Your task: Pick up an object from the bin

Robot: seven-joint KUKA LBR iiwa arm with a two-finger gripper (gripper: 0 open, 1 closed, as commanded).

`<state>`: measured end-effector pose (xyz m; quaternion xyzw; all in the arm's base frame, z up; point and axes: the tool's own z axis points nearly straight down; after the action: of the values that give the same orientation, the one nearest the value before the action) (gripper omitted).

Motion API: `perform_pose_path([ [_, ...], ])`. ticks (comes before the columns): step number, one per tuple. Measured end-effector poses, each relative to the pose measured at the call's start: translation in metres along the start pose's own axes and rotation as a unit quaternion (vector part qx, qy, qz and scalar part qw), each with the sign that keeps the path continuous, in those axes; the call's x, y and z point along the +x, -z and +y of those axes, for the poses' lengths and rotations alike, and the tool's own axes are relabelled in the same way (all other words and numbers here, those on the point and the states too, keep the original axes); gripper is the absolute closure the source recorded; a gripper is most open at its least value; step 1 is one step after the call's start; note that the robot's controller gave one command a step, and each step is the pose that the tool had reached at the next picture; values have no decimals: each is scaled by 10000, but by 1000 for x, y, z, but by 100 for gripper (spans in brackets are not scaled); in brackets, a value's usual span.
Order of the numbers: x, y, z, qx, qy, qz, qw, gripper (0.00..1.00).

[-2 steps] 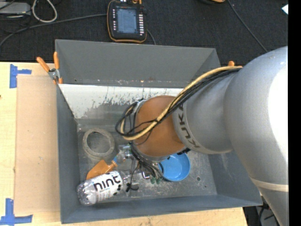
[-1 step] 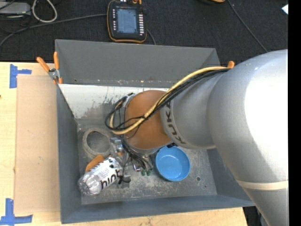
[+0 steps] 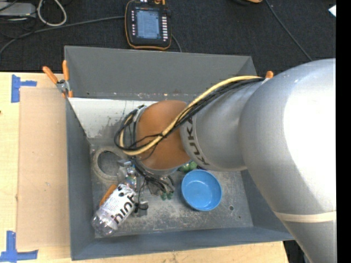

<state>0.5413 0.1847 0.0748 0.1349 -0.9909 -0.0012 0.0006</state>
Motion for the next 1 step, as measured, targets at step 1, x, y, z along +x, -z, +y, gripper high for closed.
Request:
perform_pose_path([
  [1,40,7,-29,4,-2241,-16,9746,100],
])
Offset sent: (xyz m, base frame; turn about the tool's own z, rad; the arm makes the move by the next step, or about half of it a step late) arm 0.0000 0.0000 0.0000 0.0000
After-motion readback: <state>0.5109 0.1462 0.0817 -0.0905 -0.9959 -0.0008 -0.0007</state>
